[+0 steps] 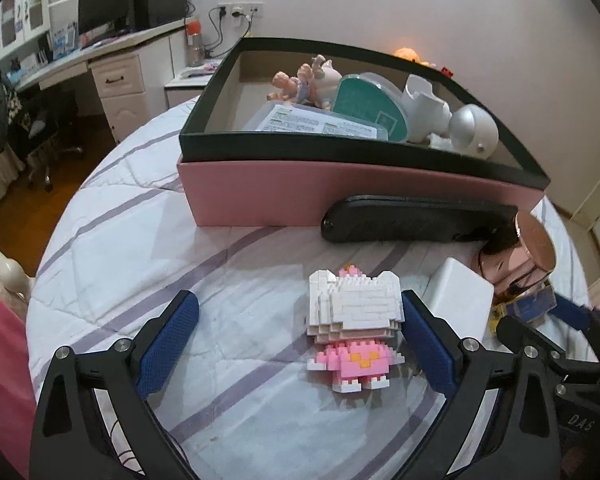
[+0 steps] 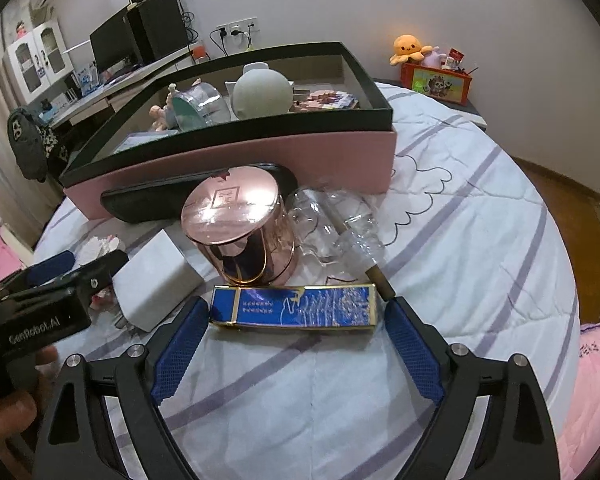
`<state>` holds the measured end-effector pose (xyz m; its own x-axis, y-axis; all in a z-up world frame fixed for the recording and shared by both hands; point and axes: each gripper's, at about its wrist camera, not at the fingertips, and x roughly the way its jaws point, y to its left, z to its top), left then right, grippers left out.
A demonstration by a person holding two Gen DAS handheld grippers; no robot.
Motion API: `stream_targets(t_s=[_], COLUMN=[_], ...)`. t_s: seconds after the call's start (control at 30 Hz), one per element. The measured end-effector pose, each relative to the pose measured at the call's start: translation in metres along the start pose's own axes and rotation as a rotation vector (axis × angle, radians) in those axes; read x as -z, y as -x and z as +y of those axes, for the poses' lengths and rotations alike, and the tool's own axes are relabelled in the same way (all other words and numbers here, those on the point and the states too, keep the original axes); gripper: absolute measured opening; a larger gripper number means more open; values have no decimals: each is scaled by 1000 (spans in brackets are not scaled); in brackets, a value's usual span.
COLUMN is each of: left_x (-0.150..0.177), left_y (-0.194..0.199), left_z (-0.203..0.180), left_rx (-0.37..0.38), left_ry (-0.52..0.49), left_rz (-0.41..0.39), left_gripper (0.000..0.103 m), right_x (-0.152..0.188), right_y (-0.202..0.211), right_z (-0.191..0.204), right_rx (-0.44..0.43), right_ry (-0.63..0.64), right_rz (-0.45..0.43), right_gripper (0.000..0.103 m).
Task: Organize rigid objects
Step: 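Grasp the pink pixel-block figure with the left tool while the right tool grasps the blue-gold box, then carry the block figure and blue box into the pink box and open both tools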
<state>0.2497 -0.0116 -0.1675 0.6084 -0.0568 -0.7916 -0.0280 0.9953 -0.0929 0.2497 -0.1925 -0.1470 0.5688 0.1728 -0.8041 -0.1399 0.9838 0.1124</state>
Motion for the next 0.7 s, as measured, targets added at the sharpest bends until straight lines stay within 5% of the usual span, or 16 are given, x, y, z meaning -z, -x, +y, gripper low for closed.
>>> stream_targets(t_s=[0.17, 0.4, 0.7], left_x=[0, 8, 21], left_y=[1, 13, 31], left_z=[-3, -2, 14], left_rx=[5, 16, 26], left_ry=[-20, -54, -53], left_rz=[0, -20, -28], left_gripper=[92, 46, 46], right_x=[3, 5, 13], right_y=[-8, 1, 18], right_z=[11, 6, 0], right_rx=[42, 59, 4], right_ry=[59, 44, 20], right_rz=[5, -21, -33], right_gripper=[103, 84, 84])
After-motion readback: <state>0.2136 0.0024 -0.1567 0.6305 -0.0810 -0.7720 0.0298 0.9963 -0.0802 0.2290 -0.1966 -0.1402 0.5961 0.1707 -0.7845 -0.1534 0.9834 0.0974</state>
